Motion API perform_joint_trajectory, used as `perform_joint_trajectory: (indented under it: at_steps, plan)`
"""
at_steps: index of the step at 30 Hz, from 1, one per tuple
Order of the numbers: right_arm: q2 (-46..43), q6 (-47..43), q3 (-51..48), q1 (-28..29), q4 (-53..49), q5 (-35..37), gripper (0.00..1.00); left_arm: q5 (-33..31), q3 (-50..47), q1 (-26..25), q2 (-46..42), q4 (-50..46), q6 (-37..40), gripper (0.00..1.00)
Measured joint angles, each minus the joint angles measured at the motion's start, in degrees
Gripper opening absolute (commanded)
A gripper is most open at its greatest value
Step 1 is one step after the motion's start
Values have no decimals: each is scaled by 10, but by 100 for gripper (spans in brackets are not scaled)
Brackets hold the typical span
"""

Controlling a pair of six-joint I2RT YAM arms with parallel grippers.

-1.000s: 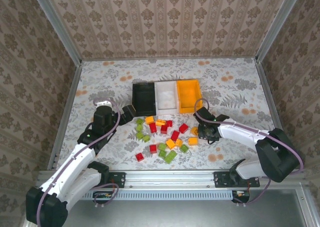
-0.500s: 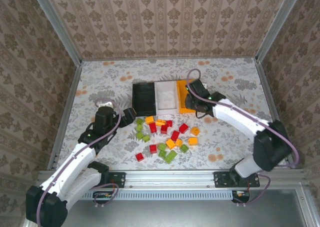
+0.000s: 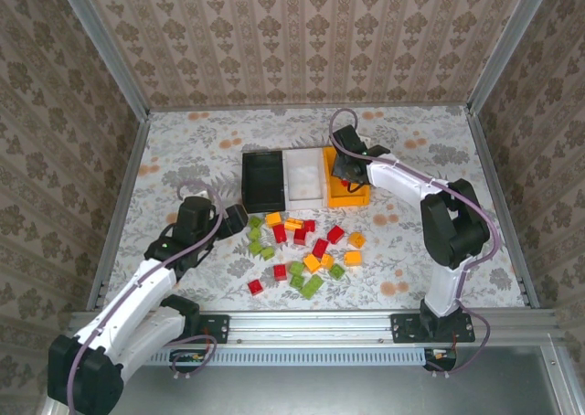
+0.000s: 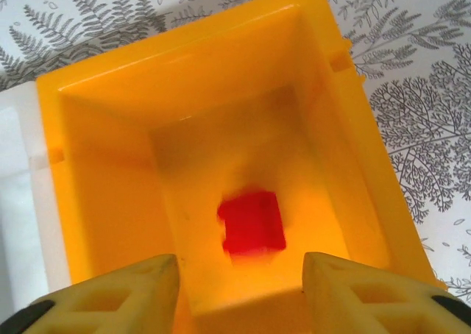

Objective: Sort the legos into containers by color

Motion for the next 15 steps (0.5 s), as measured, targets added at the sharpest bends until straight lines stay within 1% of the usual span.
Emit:
perform_joint_trajectory:
  at_steps: [3,5,11,15]
  plan:
    - [-4,0,0,2,0,-1,56,3,0,-3,10,-1,0,88]
    - [-19,0,-11,5,2,-2,57,4,0,-12,14,-6,0,87]
    - [-107,2,-85,33,18,-8,57,4,1,-67,35,-34,0,80]
    - [-144,5,-136,54,31,-16,57,4,1,-117,56,-47,-2,81]
